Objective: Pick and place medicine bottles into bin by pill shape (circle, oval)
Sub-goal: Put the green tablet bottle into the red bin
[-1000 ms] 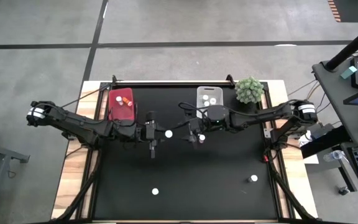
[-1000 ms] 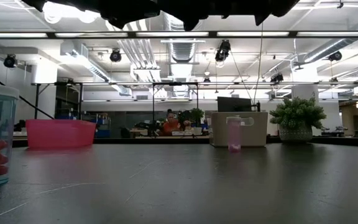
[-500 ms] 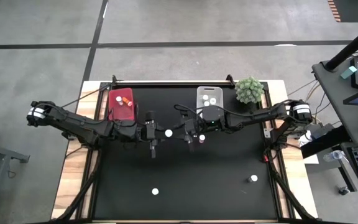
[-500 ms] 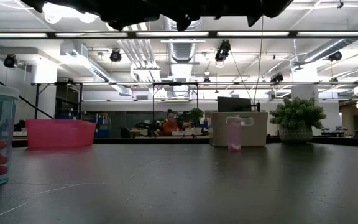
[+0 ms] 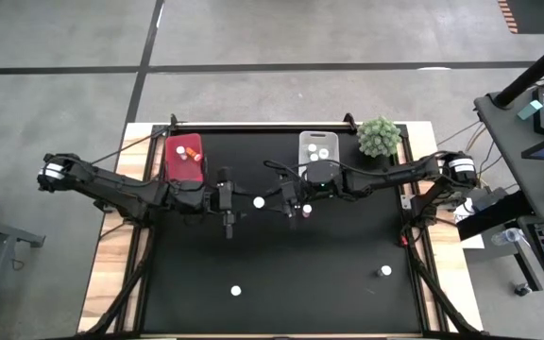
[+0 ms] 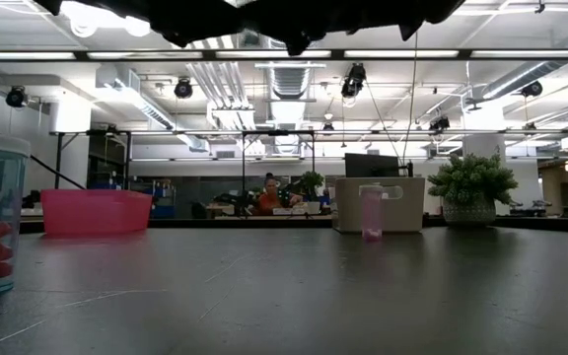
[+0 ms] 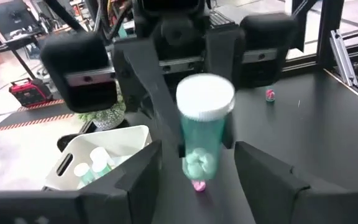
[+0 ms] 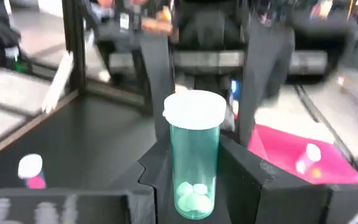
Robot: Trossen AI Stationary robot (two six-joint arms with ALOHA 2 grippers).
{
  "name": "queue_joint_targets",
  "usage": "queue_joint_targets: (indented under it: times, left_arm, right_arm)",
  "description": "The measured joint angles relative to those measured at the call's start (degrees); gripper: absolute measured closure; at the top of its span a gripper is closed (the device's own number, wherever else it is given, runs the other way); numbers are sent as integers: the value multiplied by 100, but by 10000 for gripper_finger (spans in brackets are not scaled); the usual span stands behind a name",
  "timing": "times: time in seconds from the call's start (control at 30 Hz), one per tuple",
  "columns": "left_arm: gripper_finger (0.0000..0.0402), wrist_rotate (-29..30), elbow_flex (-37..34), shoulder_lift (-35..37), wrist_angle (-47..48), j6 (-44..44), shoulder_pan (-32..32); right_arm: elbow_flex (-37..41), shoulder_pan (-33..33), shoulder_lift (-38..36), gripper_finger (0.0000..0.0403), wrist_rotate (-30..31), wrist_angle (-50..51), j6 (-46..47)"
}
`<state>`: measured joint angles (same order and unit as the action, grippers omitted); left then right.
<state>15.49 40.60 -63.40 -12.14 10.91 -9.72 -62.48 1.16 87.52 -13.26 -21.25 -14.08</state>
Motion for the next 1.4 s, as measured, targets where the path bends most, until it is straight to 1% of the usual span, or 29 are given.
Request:
queue_joint_targets:
  times: [0.07, 0.13, 0.23, 0.4, 0.67, 0.8, 1.03, 1.1, 1.23, 1.4]
  left_arm:
    - [207, 0, 0, 145, 171, -2, -1]
    - [204, 0, 0, 237, 174, 1, 0]
    - [203, 2, -2, 223, 31, 18, 34]
    - [203, 5, -3, -177, -495, 150, 185]
    - [204, 12, -9, -746, -927, 161, 404]
    - [224, 11, -9, -774, -1005, 195, 400]
    - [294, 22, -9, -774, -1012, 186, 402]
    - [308, 22, -9, -774, -1012, 162, 402]
    - [310, 17, -9, -774, -1012, 149, 402]
    - [300, 145, -9, -771, -1010, 149, 402]
  right_arm:
    - [4, 25, -95, 297, 145, 383, -66]
    - [3, 33, -153, 297, 459, 774, -164]
    - [4, 38, -147, 296, 875, 1081, -225]
    - [4, 38, -109, 296, 921, 1072, -256]
    - [4, 38, -109, 296, 922, 1075, -265]
    - [4, 38, -109, 296, 921, 1065, -265]
    - [4, 38, -109, 296, 923, 1026, -259]
    - [4, 38, -109, 296, 919, 1026, -262]
    - [4, 56, -109, 292, 921, 1011, -110]
    - [4, 164, -111, 264, 916, 989, 110]
